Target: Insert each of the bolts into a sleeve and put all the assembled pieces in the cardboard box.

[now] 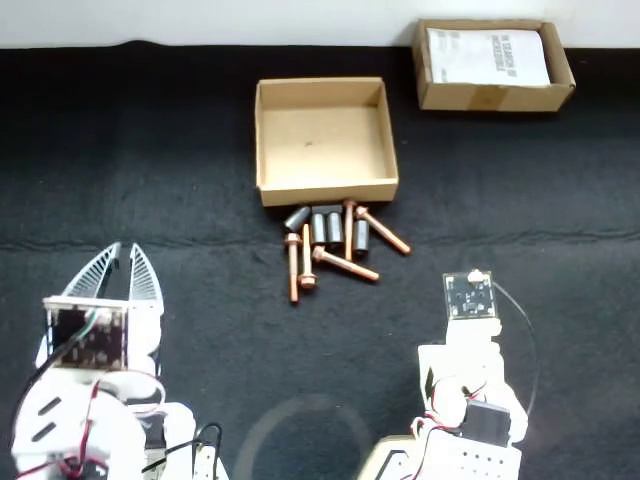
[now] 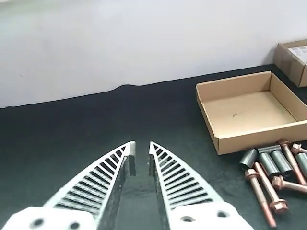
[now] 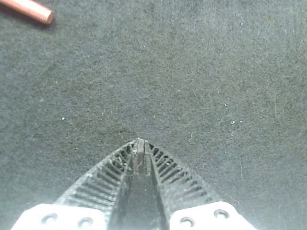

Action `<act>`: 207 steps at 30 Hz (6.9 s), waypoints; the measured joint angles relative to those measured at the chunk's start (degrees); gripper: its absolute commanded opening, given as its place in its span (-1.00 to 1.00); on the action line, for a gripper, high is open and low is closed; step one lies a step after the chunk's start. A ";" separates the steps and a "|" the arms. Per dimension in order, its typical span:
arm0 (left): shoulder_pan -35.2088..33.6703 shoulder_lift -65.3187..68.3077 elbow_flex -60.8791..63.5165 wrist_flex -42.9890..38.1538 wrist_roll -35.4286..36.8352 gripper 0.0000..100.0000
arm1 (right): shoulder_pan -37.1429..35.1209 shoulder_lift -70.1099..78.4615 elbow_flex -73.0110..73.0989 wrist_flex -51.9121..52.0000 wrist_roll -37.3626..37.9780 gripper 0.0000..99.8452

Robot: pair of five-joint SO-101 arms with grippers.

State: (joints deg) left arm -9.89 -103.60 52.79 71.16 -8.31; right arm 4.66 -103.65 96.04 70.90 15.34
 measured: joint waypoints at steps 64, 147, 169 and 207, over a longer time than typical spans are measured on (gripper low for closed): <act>-5.71 41.76 1.49 -5.10 0.00 -0.85 | -20.31 64.88 -82.29 14.51 -28.22 -0.97; 1.41 91.69 -2.20 -30.07 0.00 -0.85 | -24.79 128.70 -91.78 -16.88 -29.89 -0.71; 1.41 91.69 -2.20 -30.77 0.00 -0.85 | -20.92 129.67 -97.85 -2.37 -29.80 -0.99; 10.46 86.07 2.73 -30.15 1.67 -0.85 | -17.05 31.38 -68.48 29.45 -19.69 -0.99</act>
State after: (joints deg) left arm 0.57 -17.54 55.52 41.01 -6.64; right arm -12.40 -72.26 27.56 100.35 -4.35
